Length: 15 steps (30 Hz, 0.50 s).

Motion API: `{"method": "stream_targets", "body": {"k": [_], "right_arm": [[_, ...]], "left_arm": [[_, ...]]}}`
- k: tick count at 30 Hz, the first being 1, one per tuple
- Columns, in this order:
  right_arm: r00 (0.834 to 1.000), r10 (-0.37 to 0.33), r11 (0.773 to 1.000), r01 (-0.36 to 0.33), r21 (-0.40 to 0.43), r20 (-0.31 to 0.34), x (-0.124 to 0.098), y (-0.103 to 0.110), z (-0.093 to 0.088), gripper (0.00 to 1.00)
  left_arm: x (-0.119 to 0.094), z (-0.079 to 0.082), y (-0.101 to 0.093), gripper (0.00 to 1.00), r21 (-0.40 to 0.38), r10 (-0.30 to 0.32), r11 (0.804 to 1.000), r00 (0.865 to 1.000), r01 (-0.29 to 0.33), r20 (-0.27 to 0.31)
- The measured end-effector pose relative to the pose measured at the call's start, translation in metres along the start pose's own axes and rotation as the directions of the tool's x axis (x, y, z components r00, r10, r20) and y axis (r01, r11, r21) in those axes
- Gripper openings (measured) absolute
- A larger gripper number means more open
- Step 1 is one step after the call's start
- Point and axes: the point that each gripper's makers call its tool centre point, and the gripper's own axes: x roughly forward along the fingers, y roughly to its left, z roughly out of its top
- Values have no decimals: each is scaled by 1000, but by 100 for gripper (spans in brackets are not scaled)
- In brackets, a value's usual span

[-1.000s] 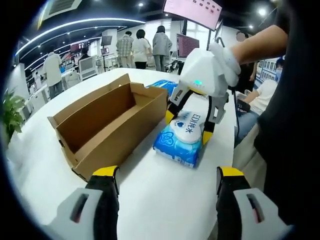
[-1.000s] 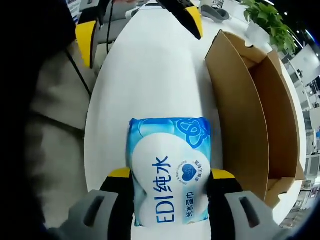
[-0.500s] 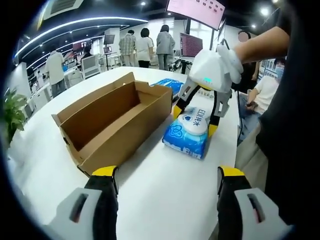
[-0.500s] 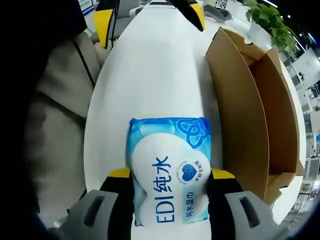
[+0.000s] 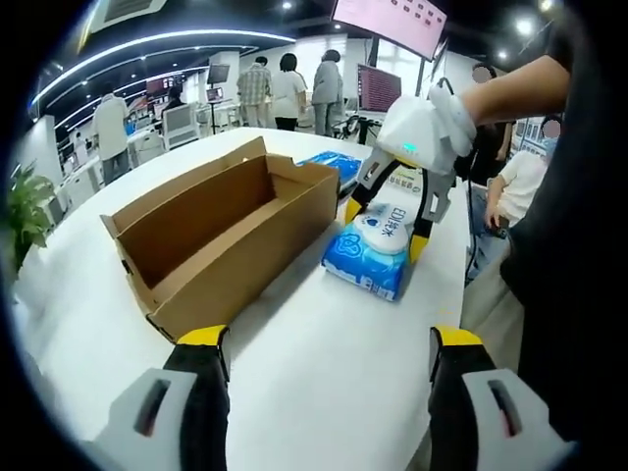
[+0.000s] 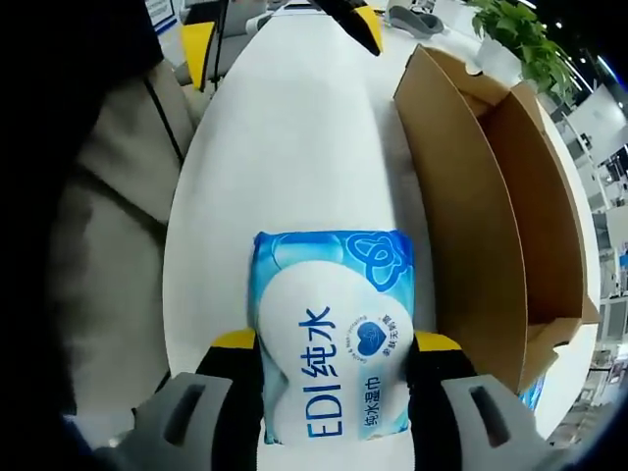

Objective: Operate the shoe box by opening the lid, removing the specified soft item, and placing it in the target area until the item is outside and the box remains undamaged.

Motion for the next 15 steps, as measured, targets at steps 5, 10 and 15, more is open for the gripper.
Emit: {"method": "stream_targets", "body": {"k": [5,10,15], "right_arm": [[1000,4,1000,-4,-7,-3,-1,-1,-4,56],[1000,4,1000,-4,-12,-7,-3,-2,-11,56],[1000,2,1000,-2,-8,-6,-3,-3,-15,56]], "left_arm": [[1,-1,0,83,5,-3,1000,1000,3,-8],[3,-3,1,82,25,2,1000,1000,-1,-25],[1,3,0,76,47,-5,999,1000,5,-1]]}}
